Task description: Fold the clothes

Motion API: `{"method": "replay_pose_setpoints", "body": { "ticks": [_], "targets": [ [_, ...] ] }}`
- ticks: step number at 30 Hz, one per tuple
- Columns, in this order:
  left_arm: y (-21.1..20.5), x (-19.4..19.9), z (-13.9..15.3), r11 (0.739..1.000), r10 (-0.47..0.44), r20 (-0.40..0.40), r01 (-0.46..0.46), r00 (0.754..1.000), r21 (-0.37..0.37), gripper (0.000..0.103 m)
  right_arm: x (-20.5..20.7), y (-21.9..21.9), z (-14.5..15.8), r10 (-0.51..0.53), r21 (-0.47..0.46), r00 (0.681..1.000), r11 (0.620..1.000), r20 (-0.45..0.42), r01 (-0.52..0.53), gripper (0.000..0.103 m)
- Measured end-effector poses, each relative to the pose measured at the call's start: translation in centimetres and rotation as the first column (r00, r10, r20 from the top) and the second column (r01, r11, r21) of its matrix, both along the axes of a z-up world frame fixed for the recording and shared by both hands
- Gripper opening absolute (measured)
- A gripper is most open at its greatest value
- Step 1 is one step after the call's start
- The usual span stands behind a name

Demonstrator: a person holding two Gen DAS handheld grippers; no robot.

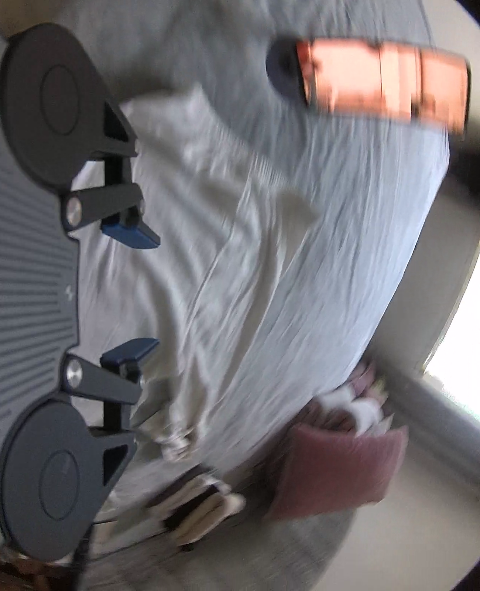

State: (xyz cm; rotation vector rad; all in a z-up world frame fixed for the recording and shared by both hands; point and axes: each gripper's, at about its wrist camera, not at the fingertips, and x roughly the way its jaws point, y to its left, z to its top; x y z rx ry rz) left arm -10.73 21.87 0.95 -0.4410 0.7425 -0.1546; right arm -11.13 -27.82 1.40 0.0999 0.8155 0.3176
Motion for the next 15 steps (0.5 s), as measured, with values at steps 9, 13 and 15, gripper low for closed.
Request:
{"method": "replay_pose_setpoints", "body": {
  "ticks": [9, 13, 15],
  "targets": [
    [-8.0, 2.1, 0.2, 0.97, -0.24, 0.033, 0.241, 0.97, -0.02, 0.055, -0.5, -6.7, -1.5, -0.222, 0.024, 0.975, 0.975, -0.024, 0.222, 0.058],
    [-12.9, 3.4, 0.1, 0.935, -0.355, 0.029, 0.356, 0.934, -0.005, 0.055, -1.0, -7.6, -2.0, -0.205, 0.043, 0.979, 0.978, -0.015, 0.205, 0.057],
    [-15.6, 3.9, -0.1, 0.911, -0.413, 0.023, 0.412, 0.911, 0.017, 0.055, -1.3, -7.9, -2.2, -0.193, 0.042, 0.981, 0.98, -0.009, 0.193, 0.057]
  ]
}}
